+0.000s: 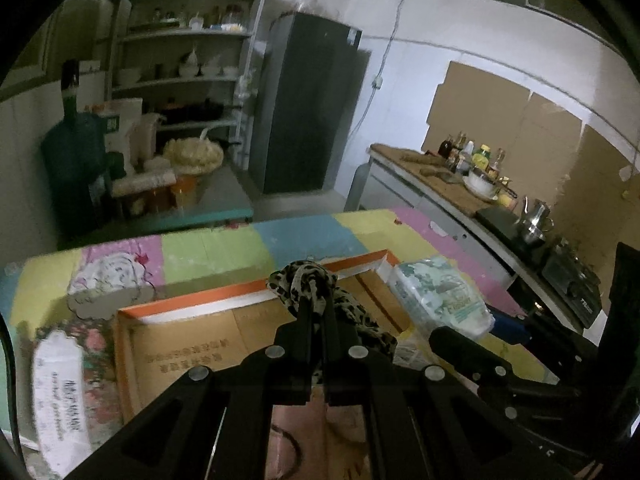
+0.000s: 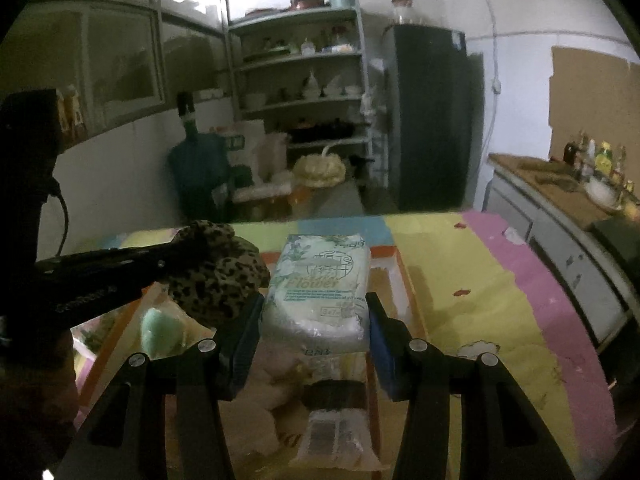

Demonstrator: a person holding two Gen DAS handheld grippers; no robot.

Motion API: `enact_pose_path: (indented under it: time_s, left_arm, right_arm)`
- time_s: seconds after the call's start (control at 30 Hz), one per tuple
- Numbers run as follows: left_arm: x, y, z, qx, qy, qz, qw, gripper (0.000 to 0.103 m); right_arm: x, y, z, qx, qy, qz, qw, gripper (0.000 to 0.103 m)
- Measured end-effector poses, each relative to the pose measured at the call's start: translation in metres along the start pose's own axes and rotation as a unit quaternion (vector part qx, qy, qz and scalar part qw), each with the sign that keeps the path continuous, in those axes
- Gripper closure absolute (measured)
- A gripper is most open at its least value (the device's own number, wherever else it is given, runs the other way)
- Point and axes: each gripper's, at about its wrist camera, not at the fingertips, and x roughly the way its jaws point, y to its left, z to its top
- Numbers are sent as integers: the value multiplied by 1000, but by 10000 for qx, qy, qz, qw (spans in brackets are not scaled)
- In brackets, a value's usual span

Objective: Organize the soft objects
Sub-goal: 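Carry the leopard-print cloth and diaper pack over the cardboard box, then open the left gripper to drop the leopard-print cloth while the right releases the diaper pack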

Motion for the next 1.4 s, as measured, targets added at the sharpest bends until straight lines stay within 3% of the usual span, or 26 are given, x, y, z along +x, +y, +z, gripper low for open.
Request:
enact_pose_path:
  time_s: [0.53, 0.77, 0.83, 0.9, 1.03, 1.1, 1.33, 1.4]
  left_arm:
    - [50, -1, -8, -61, 587, 133, 9982, 100]
    - [61, 3, -10, -205, 876, 73, 9959, 99]
    - [63, 6, -11, -291, 983, 51, 9947, 94]
    - [65, 8, -13, -365, 1039, 28, 9939, 78]
    - [56, 10, -14, -445, 827, -37, 9956, 65]
    - [53, 10, -14, -438, 754, -47, 9962, 53]
    - [44, 9, -13, -454, 675, -138, 9966, 49]
    - [42, 9, -13, -443, 664, -143, 9967, 41]
  right_arm:
    - [42, -13, -7, -60, 645, 225, 9976, 52]
    - [46, -12, -9, -30, 737, 268, 9969, 51]
    - [47, -10, -9, -59, 748, 270, 9968, 49]
    - [47, -11, -9, -35, 748, 273, 9968, 49]
    - [46, -13, -10, 49, 691, 313, 9971, 42]
    - [45, -14, -10, 89, 659, 331, 9972, 39]
    - [37, -13, -10, 97, 577, 336, 9977, 38]
    - [34, -12, -11, 100, 549, 337, 9979, 37]
